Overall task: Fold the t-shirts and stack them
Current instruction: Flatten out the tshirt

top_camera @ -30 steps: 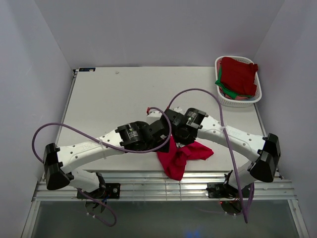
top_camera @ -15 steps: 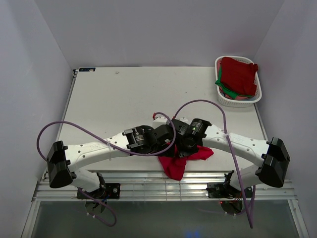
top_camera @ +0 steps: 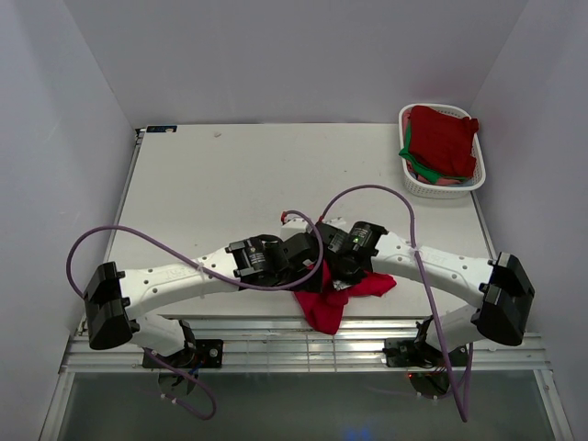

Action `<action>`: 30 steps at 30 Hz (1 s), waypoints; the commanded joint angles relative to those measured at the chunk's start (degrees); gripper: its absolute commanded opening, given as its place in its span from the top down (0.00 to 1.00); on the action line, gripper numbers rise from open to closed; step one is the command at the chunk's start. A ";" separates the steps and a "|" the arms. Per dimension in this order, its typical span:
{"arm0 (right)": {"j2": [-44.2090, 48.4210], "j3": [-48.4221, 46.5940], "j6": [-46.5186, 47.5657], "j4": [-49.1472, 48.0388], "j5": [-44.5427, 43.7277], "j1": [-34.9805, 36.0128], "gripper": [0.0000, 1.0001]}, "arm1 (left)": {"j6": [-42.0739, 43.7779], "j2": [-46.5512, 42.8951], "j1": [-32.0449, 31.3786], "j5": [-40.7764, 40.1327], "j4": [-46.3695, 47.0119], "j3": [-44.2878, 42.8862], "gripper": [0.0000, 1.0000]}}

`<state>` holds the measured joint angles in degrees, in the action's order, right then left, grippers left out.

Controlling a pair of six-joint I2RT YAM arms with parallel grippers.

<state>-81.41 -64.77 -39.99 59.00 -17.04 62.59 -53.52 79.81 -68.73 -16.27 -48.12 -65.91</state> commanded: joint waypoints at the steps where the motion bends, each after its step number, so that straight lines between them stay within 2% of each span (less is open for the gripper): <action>1: -1.83 -4.03 -0.18 2.87 -4.05 3.24 0.92 | 1.22 -2.03 0.17 1.68 7.78 -0.89 0.02; 7: -1.82 -12.47 0.26 8.93 -6.77 3.24 0.92 | 1.31 -1.94 0.17 1.42 7.78 -1.59 0.02; 10: -2.26 -22.82 1.31 12.97 -10.45 3.24 0.92 | 1.48 -2.55 0.17 0.72 7.69 -2.12 0.02; 11: -3.31 -30.34 2.36 15.07 -11.69 3.24 0.92 | 1.49 -2.82 0.17 0.02 7.60 -2.29 0.02; 18: -10.77 -63.49 9.30 15.97 -13.46 2.98 0.92 | 1.49 -5.98 0.26 -3.23 6.28 -4.58 0.02; 21: -12.28 -66.01 9.84 15.71 -13.46 2.54 0.92 | 1.66 -8.17 0.17 -3.94 6.28 -6.24 0.02; 24: -12.11 -61.53 9.49 15.79 -12.41 2.36 0.92 | 2.10 -9.93 0.26 -4.29 6.28 -7.83 0.03; 27: -9.92 -60.30 9.66 11.42 -7.58 2.36 0.92 | 2.19 -11.51 0.17 -4.38 6.54 -8.62 0.03; 30: -7.98 -58.01 10.89 7.79 -8.44 2.01 0.92 | 2.19 -12.48 0.17 -4.91 8.56 -7.84 0.03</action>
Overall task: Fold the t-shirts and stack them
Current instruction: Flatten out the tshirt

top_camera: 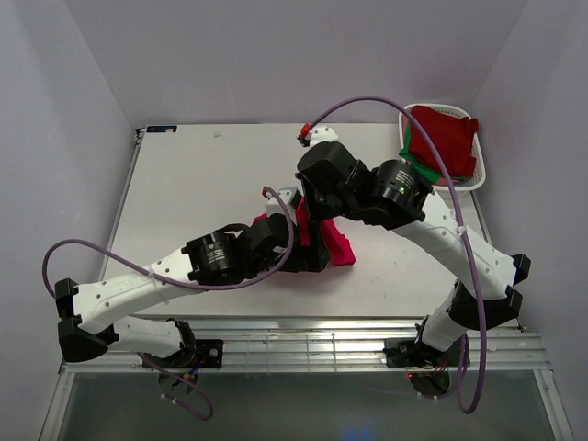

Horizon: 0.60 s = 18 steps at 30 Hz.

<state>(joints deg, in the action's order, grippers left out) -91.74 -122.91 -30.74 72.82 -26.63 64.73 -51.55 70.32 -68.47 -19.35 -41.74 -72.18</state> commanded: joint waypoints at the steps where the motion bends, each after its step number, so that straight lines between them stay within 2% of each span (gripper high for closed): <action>1: 2.10 0.04 1.74 -5.58 0.19 -0.30 0.92 | 0.66 -3.17 -0.09 -1.65 2.97 -1.30 0.03; 7: 2.18 -1.28 1.21 -8.03 2.99 -0.30 0.92 | 0.66 2.78 -0.09 0.63 7.89 0.81 0.03; 10: 3.06 -2.50 1.30 -8.30 1.33 -0.31 0.92 | -1.00 6.22 -0.09 -2.43 7.29 1.78 0.03; 13: 4.64 -2.07 0.60 -8.30 0.80 -0.31 0.92 | -3.55 9.56 0.00 -9.63 1.24 1.00 0.02; 15: 6.22 -1.28 0.07 -7.87 0.09 -0.39 0.92 | -7.48 10.97 0.78 -14.20 -7.89 -0.41 0.02; 17: 7.45 -0.49 -0.72 -6.38 -1.40 -0.39 0.92 | -9.96 10.54 2.54 -18.95 -15.53 -1.03 0.02; 18: 7.72 -0.40 -1.07 -5.85 -1.93 -0.39 0.92 | -11.10 8.88 5.33 -19.92 -16.96 -0.68 0.02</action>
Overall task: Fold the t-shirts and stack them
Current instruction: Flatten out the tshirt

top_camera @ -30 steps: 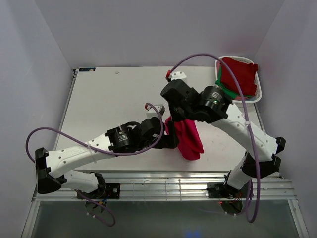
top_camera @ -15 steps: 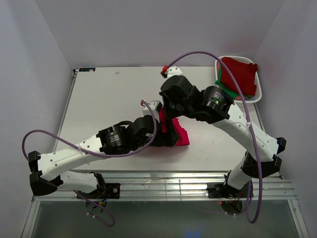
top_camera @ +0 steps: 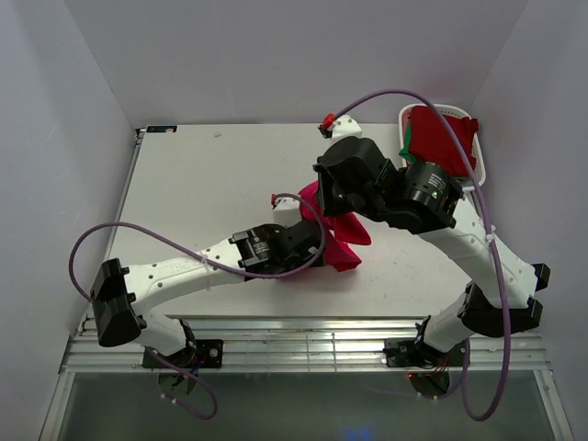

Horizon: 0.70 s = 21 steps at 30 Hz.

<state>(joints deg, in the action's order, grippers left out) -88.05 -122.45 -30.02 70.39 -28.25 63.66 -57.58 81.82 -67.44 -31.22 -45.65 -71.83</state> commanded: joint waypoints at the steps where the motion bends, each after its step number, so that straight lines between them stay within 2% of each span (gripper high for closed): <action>1: 4.38 -0.68 -2.32 -2.90 -1.18 0.68 0.92 | -5.52 -3.94 6.07 -9.11 -14.19 -0.51 0.02; 2: 5.07 -0.51 -2.58 -1.93 -1.54 0.68 0.92 | -5.44 -5.34 10.36 -9.29 -14.90 1.06 0.02; 6: 6.92 2.04 -4.08 -0.35 -2.95 0.68 0.92 | -2.72 -12.64 19.08 -10.43 -13.85 3.54 0.02; 11: 8.07 8.70 -6.19 1.67 -3.65 0.68 0.91 | 0.63 -14.50 20.68 -11.94 -13.77 1.26 0.02; 16: 7.46 18.55 -8.03 3.00 -7.42 0.33 0.91 | 1.60 -13.18 20.68 -5.61 -11.66 1.43 0.02; 19: 6.23 22.25 -8.56 3.17 -9.97 -1.34 0.91 | 3.78 -14.58 20.68 -1.05 -7.36 3.10 0.02; 21: 5.17 23.05 -9.00 3.79 -11.21 -3.97 0.91 | 7.98 -16.51 20.59 2.90 -0.78 5.82 0.03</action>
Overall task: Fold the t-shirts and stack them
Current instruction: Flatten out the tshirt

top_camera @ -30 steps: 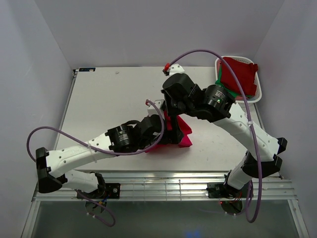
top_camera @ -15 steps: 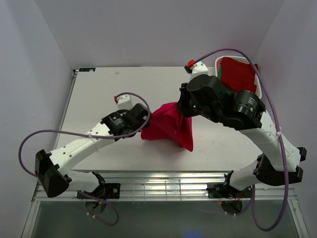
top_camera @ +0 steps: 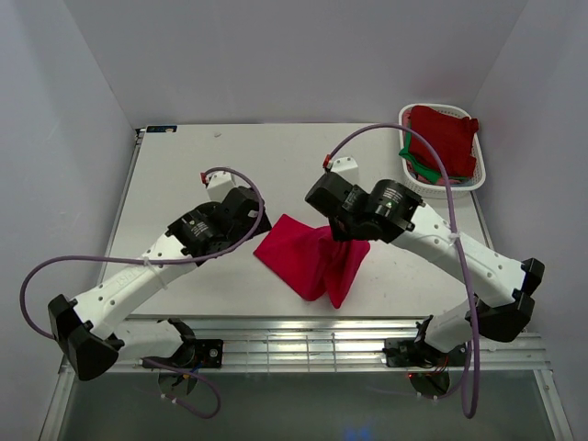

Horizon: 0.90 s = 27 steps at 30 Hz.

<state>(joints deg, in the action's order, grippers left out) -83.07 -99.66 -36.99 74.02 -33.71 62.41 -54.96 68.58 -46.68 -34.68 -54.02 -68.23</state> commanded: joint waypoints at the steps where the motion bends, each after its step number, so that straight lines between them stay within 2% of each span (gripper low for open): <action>1: -0.16 0.60 -1.33 0.77 -6.71 -3.87 0.90 | 6.61 -3.71 -0.26 10.99 9.96 3.18 0.04; 4: -0.17 4.62 -0.71 0.87 -3.58 -8.08 0.85 | 10.30 -2.67 -0.61 20.66 16.48 6.35 0.06; 6: 0.62 7.62 -0.80 0.95 -0.93 -10.29 0.80 | 10.22 -0.56 -3.14 21.93 17.28 6.97 0.06; 7: 0.71 11.20 -1.06 0.95 1.09 -10.47 0.76 | 10.14 1.71 -4.20 21.93 17.37 7.05 0.06; 8: 0.71 12.98 -1.50 0.87 2.32 -10.73 0.64 | 9.79 2.78 -5.34 21.32 17.63 7.05 0.06; 11: -1.39 19.30 -1.41 0.95 6.90 -10.73 0.51 | 8.03 7.17 -7.72 20.18 17.63 6.88 0.05; 14: -2.36 22.30 -2.56 -0.01 7.88 -10.21 0.50 | 6.80 10.61 -7.73 15.37 16.50 6.18 0.03; 18: -2.27 22.93 0.16 -7.21 5.50 -11.34 0.50 | 7.49 15.17 -6.33 9.56 14.65 3.81 0.02; 23: -5.78 20.47 5.78 -15.38 3.13 -14.85 0.51 | 10.13 18.78 -1.32 8.31 15.52 3.18 0.02; 27: -8.86 20.20 10.88 -22.15 2.16 -17.14 0.50 | 12.59 20.10 0.18 8.83 18.24 4.94 0.02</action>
<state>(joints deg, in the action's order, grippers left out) -90.02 -77.49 -30.94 59.64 -29.39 46.87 -44.91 89.03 -47.18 -24.29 -38.17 -63.16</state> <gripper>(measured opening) 0.495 0.979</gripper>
